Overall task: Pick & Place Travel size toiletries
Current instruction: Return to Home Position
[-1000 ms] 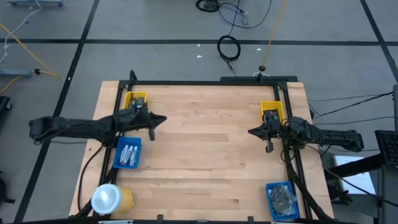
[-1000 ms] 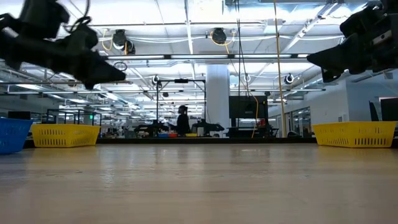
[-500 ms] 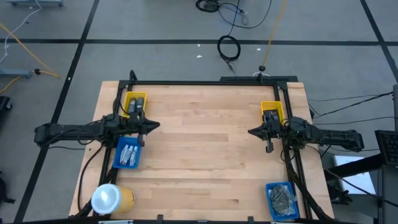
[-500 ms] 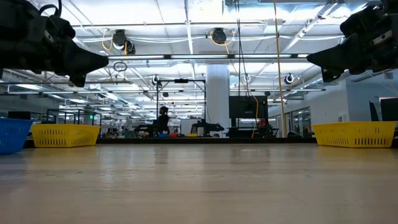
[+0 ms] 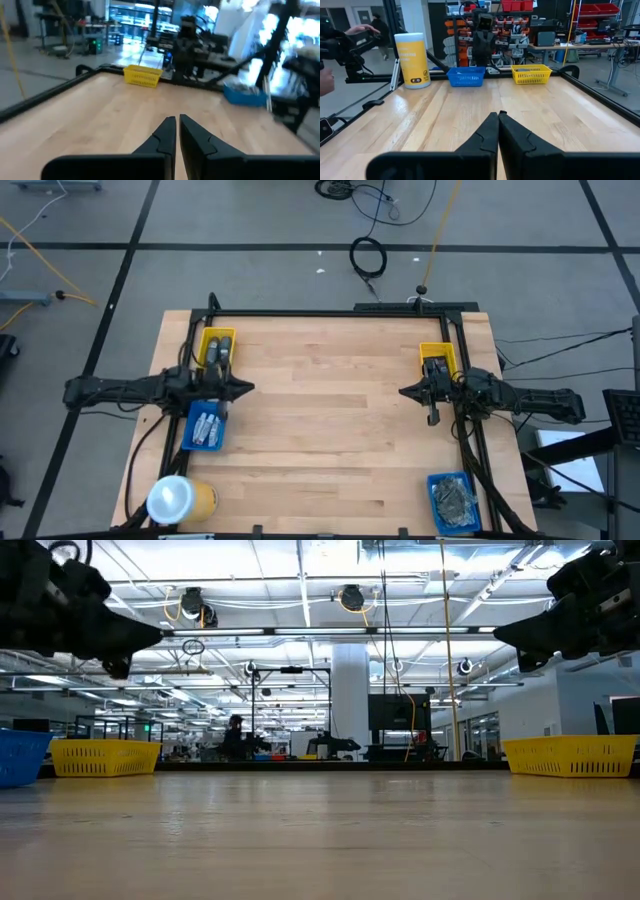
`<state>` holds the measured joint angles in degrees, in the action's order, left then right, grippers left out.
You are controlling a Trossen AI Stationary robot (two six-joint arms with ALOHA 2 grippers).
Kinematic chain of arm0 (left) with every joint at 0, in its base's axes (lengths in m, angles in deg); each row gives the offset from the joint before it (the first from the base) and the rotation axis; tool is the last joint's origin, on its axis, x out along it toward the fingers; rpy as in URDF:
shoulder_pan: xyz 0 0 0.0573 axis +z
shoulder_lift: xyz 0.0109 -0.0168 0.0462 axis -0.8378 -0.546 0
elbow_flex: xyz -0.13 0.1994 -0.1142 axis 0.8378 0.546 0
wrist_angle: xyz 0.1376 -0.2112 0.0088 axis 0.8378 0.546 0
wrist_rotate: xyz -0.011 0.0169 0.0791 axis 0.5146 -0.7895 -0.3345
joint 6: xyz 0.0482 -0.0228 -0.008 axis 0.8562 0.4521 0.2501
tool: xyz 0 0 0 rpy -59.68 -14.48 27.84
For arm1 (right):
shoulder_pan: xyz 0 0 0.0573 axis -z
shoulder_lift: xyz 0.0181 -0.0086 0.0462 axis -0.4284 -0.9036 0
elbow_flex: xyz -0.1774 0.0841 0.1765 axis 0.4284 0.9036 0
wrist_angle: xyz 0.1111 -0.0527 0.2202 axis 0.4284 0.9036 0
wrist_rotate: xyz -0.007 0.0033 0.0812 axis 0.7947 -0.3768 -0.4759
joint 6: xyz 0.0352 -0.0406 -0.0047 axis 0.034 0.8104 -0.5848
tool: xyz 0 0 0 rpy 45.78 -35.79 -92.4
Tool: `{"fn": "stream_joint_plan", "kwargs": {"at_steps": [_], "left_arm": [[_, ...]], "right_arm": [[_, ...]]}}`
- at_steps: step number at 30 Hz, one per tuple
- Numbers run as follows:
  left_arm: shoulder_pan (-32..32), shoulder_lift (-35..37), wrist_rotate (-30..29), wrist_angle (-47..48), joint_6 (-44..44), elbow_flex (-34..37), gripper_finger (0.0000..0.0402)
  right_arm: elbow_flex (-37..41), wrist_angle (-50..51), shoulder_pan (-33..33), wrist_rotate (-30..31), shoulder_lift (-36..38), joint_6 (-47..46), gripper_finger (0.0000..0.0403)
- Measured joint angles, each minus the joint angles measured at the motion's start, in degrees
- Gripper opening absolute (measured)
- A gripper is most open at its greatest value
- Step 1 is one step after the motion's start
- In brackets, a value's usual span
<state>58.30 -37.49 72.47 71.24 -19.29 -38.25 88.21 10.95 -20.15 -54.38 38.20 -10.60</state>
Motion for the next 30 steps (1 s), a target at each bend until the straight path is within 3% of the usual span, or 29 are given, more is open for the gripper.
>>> {"fn": "stream_joint_plan", "kwargs": {"at_steps": [4,7,12,30], "left_arm": [[-2.7,8.4,1.2,10.3,6.2,-0.1,0.0021],[-2.5,11.8,1.0,10.5,8.5,-0.3,0.0021],[-2.6,11.6,0.8,10.9,13.0,-0.3,0.0021],[-3.1,10.3,0.4,8.2,11.8,0.0,0.0021]], "right_arm": [[0.0,0.0,0.0,0.0,0.0,0.0,0.0003],[0.0,0.0,0.0,0.0,0.0,0.0,0.0002],[0.0,0.0,0.0,0.0,-0.1,0.0,0.0004],[0.0,0.0,0.0,0.0,-0.1,0.0,0.0004]]}}
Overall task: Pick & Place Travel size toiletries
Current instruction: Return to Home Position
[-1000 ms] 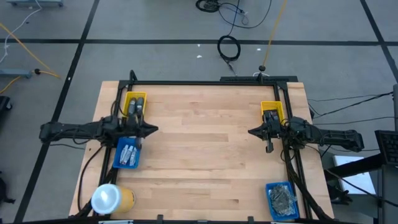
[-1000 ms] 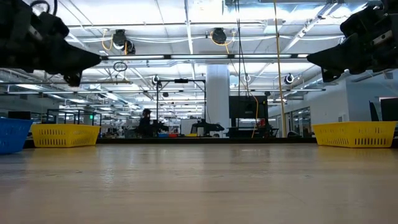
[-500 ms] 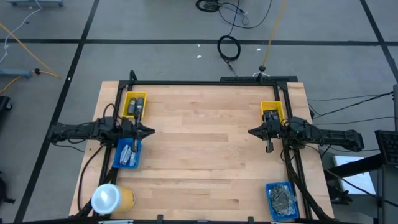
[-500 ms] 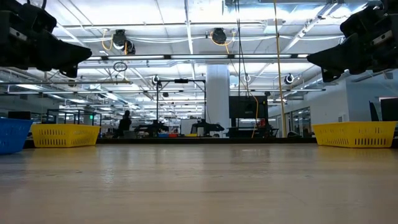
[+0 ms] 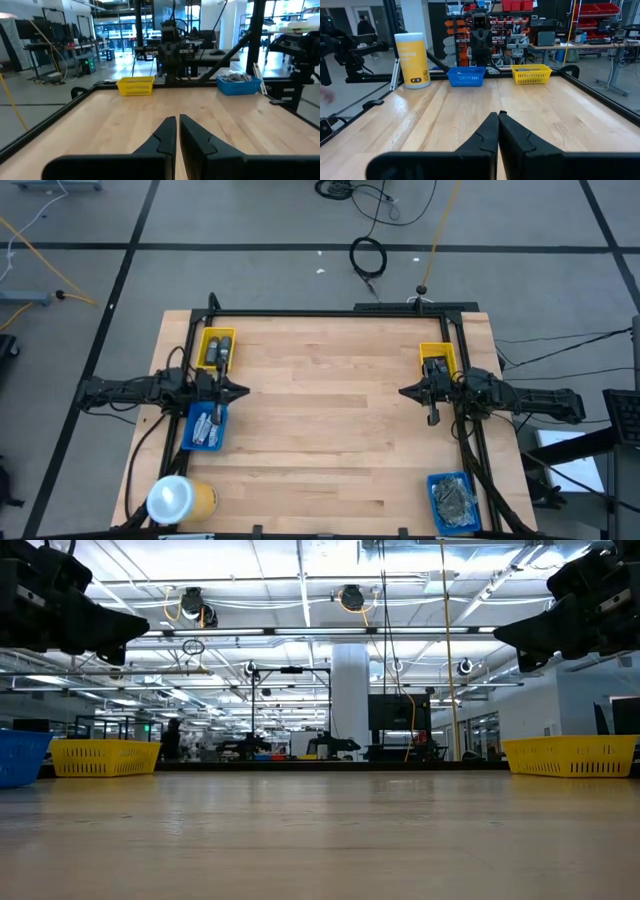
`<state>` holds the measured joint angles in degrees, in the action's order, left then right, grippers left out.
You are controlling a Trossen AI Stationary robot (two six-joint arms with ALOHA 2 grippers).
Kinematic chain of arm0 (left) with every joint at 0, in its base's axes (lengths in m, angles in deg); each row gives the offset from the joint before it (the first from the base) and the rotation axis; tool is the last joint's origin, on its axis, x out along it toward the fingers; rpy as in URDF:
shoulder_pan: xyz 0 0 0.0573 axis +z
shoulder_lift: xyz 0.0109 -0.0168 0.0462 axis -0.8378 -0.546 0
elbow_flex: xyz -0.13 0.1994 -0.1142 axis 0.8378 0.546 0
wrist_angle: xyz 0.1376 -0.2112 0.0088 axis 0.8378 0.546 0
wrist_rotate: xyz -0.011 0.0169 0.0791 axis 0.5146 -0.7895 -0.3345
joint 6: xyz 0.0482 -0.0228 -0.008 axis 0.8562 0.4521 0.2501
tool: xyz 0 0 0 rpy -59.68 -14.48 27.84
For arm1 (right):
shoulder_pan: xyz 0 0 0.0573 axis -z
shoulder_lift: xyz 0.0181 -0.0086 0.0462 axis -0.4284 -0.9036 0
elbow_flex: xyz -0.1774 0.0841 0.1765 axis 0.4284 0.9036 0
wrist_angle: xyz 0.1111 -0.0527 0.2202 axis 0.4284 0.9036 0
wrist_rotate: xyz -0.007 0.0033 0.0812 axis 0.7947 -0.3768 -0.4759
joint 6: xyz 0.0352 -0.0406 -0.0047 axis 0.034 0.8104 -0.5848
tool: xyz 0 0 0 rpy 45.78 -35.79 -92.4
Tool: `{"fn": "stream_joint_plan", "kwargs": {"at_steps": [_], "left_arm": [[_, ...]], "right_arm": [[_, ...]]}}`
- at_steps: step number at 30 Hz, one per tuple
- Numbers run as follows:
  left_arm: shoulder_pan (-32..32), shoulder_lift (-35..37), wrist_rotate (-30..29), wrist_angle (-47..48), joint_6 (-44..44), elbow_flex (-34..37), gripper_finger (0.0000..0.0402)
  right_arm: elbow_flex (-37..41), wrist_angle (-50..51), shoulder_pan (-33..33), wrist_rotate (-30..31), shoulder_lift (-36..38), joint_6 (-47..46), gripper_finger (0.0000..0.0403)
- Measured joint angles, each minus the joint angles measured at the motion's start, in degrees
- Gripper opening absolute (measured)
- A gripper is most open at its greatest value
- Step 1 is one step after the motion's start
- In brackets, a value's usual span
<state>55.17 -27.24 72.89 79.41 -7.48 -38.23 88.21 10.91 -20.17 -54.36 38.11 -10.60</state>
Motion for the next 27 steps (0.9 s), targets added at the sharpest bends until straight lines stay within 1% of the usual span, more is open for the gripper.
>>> {"fn": "stream_joint_plan", "kwargs": {"at_steps": [20,24,27], "left_arm": [[0.0,0.0,0.1,-0.3,0.1,-0.1,0.0021],[0.0,0.0,0.1,-0.3,0.1,-0.1,0.0021],[0.0,0.0,0.1,-0.4,0.1,-0.1,0.0021]], "right_arm": [[0.0,0.0,0.0,0.0,0.1,-0.1,0.0004],[0.0,1.1,-1.6,0.1,3.0,-4.9,0.0004],[0.0,1.2,-3.2,-0.4,3.7,-6.0,0.0004]]}}
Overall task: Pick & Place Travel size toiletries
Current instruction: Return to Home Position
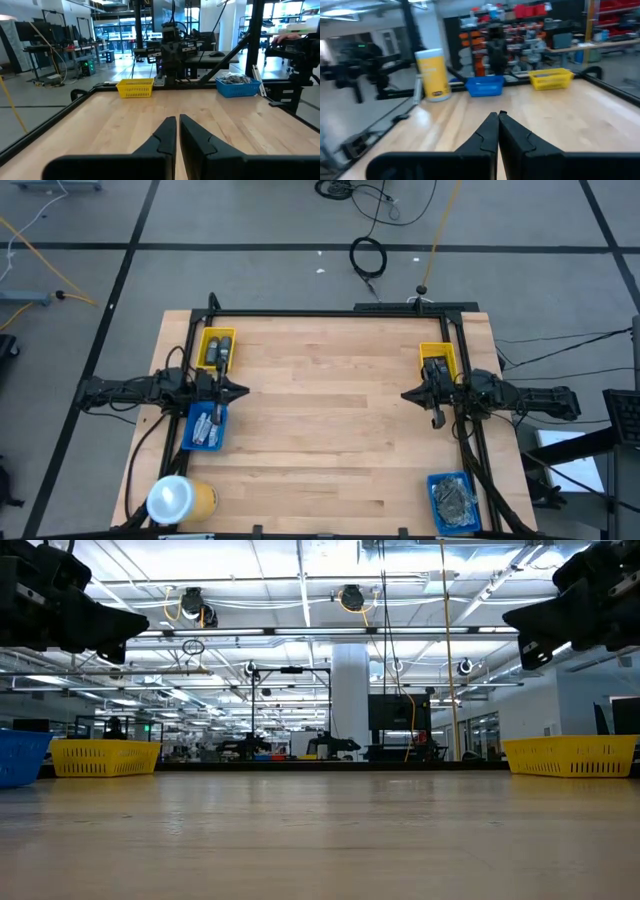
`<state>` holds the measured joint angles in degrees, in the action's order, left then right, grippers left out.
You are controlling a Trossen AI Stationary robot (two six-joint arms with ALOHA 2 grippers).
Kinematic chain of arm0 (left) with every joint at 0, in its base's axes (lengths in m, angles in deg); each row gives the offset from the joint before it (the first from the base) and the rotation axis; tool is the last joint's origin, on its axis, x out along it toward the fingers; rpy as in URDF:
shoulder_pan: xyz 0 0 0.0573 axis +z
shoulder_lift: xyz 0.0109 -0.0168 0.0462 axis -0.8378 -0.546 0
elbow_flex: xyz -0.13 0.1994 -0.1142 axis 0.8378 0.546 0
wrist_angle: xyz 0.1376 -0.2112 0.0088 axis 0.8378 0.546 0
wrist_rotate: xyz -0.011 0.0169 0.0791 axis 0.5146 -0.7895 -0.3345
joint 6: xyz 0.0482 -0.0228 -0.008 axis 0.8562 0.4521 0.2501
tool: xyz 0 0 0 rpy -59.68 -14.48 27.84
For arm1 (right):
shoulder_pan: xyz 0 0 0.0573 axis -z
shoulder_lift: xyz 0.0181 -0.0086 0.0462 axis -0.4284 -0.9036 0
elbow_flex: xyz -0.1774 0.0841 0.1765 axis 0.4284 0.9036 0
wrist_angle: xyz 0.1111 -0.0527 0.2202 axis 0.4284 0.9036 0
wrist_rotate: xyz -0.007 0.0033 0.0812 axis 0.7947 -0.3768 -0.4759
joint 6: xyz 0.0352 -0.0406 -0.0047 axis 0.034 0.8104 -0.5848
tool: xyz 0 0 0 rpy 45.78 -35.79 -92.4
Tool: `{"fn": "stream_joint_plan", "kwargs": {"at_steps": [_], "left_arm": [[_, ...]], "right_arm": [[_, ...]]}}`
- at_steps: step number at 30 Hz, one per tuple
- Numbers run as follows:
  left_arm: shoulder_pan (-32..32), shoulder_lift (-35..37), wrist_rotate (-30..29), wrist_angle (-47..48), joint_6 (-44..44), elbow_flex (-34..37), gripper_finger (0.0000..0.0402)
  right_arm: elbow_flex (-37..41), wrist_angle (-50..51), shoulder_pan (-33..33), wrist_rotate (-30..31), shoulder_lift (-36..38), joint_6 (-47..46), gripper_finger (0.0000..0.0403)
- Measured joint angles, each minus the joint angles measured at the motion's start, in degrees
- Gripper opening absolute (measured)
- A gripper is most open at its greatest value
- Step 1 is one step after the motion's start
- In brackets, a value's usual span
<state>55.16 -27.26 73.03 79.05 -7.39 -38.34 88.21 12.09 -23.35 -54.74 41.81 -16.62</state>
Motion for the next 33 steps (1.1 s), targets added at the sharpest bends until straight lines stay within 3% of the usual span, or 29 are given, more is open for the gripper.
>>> {"fn": "stream_joint_plan", "kwargs": {"at_steps": [9,33], "left_arm": [[0.0,0.0,0.0,0.0,0.0,0.0,0.0021],[0.0,0.0,0.0,0.0,0.0,0.0,0.0021]], "right_arm": [[0.0,0.2,-3.2,-1.3,0.0,0.8,0.0004],[0.0,-1.1,-3.4,-1.2,-0.9,-3.0,0.0004]]}}
